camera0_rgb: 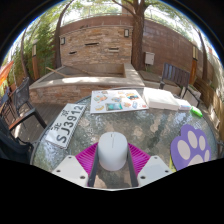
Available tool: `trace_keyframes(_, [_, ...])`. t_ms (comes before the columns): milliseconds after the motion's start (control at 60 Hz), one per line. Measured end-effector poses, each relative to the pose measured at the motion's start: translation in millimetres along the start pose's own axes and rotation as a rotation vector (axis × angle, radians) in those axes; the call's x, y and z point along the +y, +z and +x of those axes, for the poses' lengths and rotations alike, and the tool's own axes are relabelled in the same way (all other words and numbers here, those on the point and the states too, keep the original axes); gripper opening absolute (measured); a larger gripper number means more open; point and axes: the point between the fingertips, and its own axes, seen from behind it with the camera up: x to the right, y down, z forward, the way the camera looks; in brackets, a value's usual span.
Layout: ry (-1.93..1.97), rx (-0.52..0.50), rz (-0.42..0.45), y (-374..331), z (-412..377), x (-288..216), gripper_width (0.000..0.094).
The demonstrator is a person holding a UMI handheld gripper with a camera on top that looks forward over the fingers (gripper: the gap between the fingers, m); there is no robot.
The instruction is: Arrange mouse
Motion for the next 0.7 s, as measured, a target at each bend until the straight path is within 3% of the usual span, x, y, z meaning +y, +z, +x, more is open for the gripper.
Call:
trace_keyframes(217, [0.017,-0.025,-0.017,-1,-3,0,0.0349])
trace_keyframes(283, [0.019,-0.045,0.007,-8,-4,-13,0.0348])
trace_keyframes(483, [0.108,-0.172,0.302,-117,11,-151,0.0348])
trace_keyframes(567, [0.139,-0.163,0.420,-159,55,-201,0.0349])
trace_keyframes(633, [0.155,-0.123,0.450,-173,105,-210,0.0349])
trace_keyframes(700, [0.170,-0.073,0.412,-162,160,-181,0.0351])
